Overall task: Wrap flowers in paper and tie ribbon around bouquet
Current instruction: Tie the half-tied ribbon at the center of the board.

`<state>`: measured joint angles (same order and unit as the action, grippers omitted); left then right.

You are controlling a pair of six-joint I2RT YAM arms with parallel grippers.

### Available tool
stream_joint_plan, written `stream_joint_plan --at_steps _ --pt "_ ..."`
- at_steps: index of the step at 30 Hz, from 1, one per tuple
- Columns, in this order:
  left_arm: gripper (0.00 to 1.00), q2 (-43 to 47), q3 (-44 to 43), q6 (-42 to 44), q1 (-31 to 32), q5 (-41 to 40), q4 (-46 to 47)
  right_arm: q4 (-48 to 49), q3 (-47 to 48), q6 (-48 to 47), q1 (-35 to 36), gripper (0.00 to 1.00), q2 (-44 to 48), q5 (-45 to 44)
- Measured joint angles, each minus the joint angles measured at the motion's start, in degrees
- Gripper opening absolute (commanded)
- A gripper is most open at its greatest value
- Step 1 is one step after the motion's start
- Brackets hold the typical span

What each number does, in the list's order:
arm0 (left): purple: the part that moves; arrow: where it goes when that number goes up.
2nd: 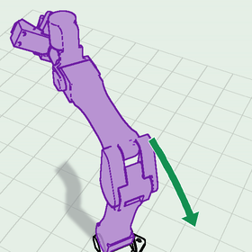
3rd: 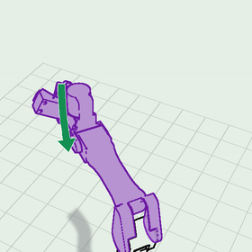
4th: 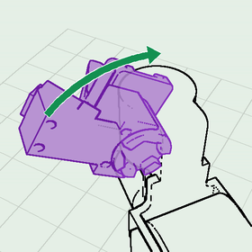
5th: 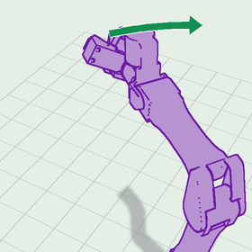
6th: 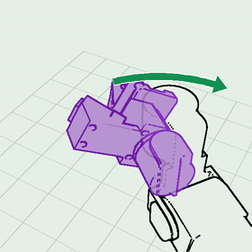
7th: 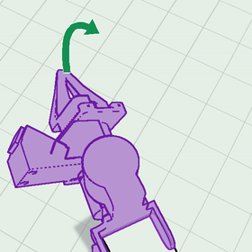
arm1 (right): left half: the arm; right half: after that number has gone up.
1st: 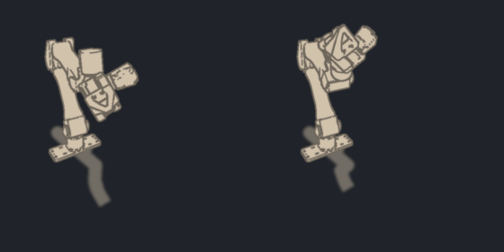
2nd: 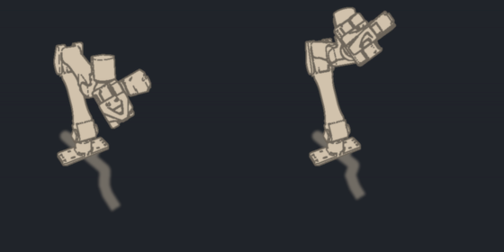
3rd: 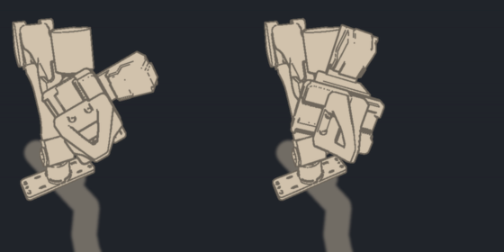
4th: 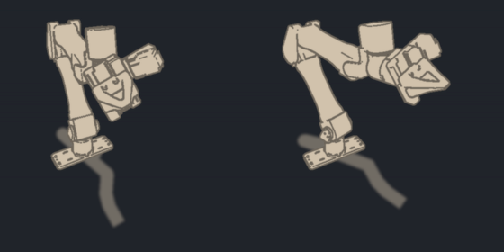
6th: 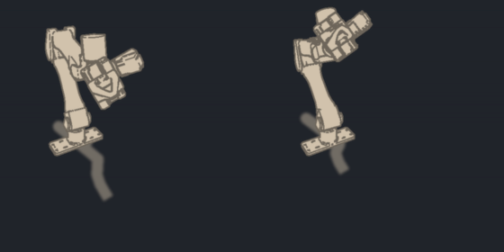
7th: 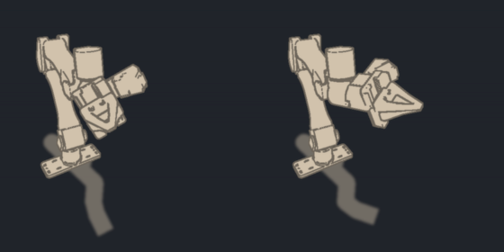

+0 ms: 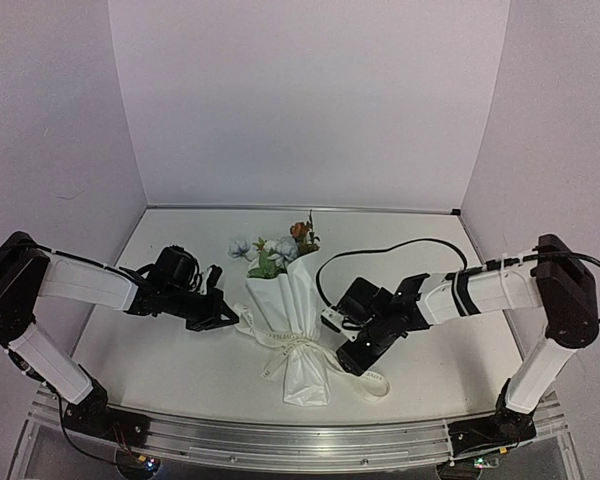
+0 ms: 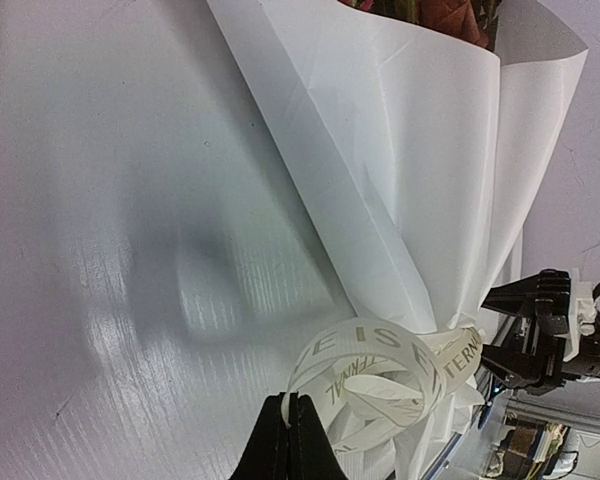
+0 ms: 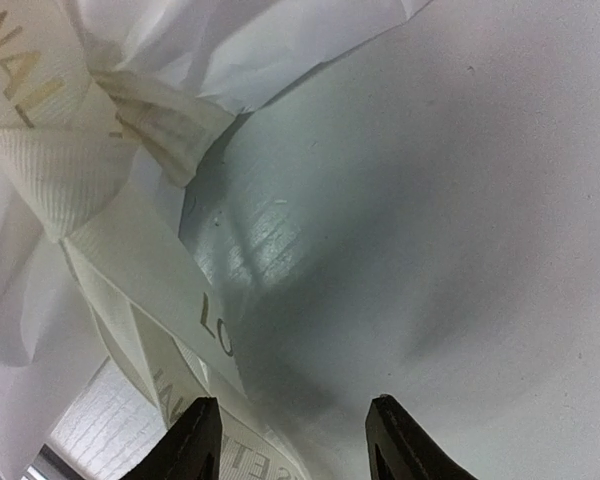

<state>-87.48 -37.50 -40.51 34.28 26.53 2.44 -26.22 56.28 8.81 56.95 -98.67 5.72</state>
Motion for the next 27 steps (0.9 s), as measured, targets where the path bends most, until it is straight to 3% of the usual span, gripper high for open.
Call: stream_joint_plan --at_steps 7,12,16,20,27 --pt "0.0 0.0 0.0 0.0 0.0 0.4 0.0 0.1 2.6 0.0 0.4 0.5 -2.4 0.4" --pt "0.0 0.0 0.0 0.0 0.0 0.4 0.0 0.3 5.4 0.0 0.4 0.43 -4.2 0.4" --pt "0.0 -0.1 0.0 0.0 0.0 0.4 0.0 0.3 7.4 0.1 0.4 0.32 -5.5 0.8" --pt "0.0 -0.1 0.0 0.0 0.0 0.5 0.0 0.4 8.5 0.2 0.4 0.03 -6.6 1.4" --pt "0.0 -1.2 0.0 -0.4 0.0 1.7 0.7 0.2 8.6 1.8 0.4 0.0 -7.1 0.7"
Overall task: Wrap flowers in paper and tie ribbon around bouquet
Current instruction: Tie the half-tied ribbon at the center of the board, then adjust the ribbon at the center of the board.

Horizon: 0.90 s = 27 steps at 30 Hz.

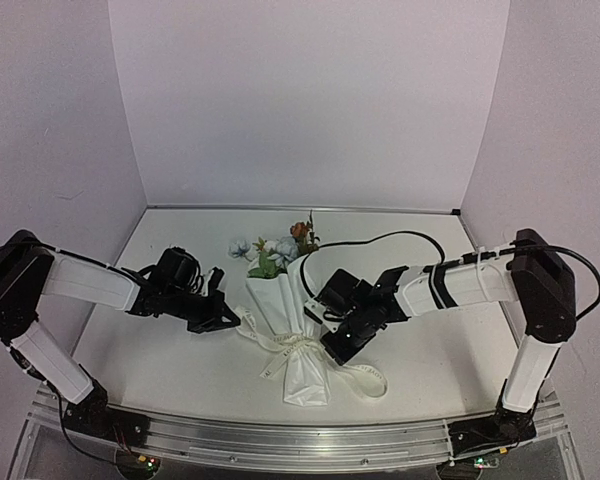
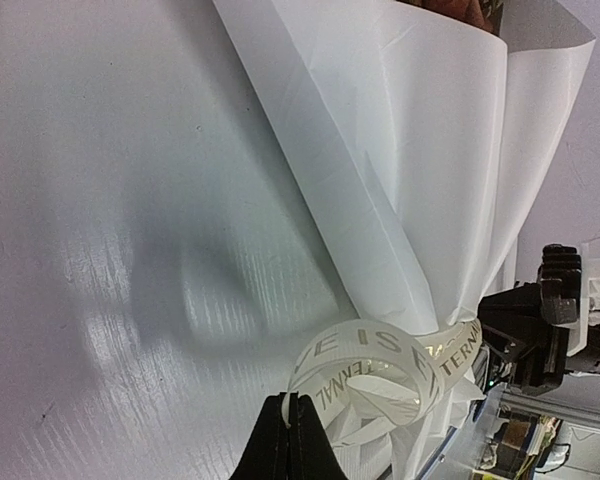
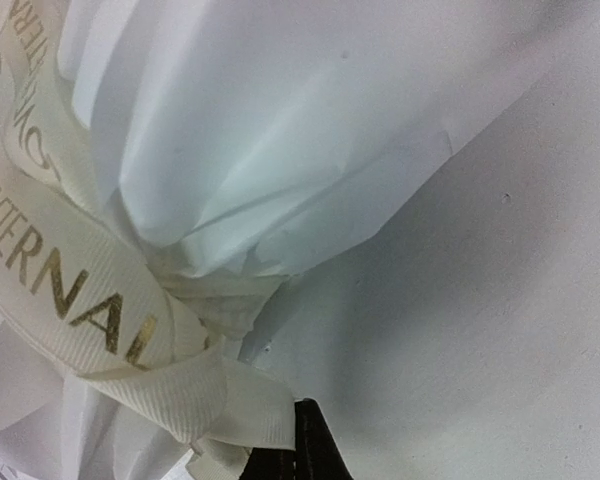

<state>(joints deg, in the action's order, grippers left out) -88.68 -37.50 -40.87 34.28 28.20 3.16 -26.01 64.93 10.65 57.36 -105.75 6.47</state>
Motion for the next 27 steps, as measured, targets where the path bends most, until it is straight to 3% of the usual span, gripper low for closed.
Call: stream_joint_plan --at_steps 3,11,19,27 --pt "0.03 0.0 0.0 -0.3 0.0 0.4 0.5 0.0 -0.5 1.4 0.0 0.0 0.1 -1.6" --pt "0.28 -1.6 -0.7 -1.6 0.0 1.9 2.4 -0.5 -6.6 8.6 0.1 0.0 3.0 -7.3" --pt "0.36 -2.3 -1.6 -2.1 0.5 2.6 3.3 -1.6 -8.8 12.8 0.1 0.0 5.5 -11.7" --pt "0.41 -0.7 -1.1 -4.0 3.4 -4.3 -0.4 -4.8 -8.9 14.7 0.1 0.0 7.7 -15.6"
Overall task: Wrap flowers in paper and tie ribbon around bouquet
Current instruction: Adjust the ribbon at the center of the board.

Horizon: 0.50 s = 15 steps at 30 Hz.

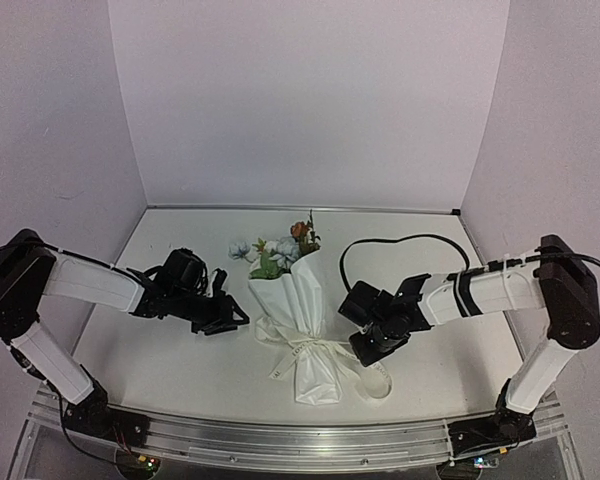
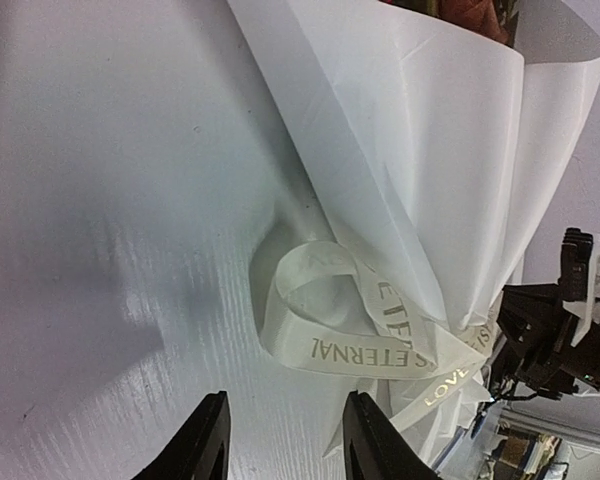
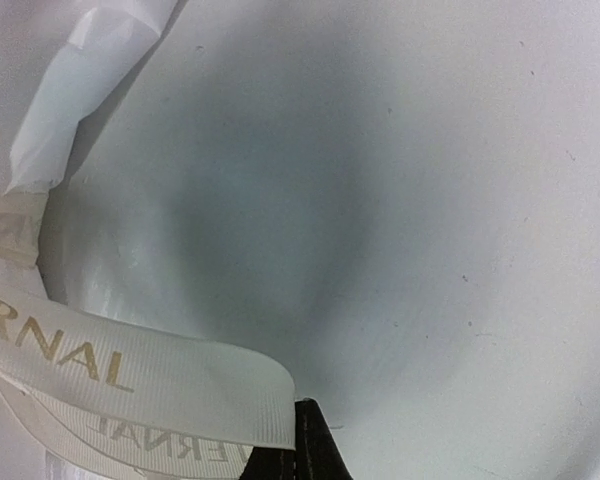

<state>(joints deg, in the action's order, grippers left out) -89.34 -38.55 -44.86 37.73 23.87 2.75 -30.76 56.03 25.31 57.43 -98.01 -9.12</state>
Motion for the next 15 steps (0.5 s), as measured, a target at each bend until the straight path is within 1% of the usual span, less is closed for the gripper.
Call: stream_joint_plan --at_steps 4,7,9,15 --pt "0.41 0.2 0.0 -2.7 4.4 -3.6 -0.4 -1.0 -1.1 0.8 0.0 0.0 1.0 -2.0" --pt "0.47 0.1 0.0 -6.6 7.2 -5.7 -0.1 -2.2 -2.3 1.3 0.0 0.0 2.3 -3.4" --pt "0.5 0.0 0.0 -9.8 7.7 -6.8 -0.1 -2.7 -3.3 1.6 0.0 0.0 3.2 -4.3" --pt "0.53 -0.2 0.2 -23.4 8.2 -9.2 3.1 -3.7 -6.5 1.9 0.0 0.0 5.9 -6.2"
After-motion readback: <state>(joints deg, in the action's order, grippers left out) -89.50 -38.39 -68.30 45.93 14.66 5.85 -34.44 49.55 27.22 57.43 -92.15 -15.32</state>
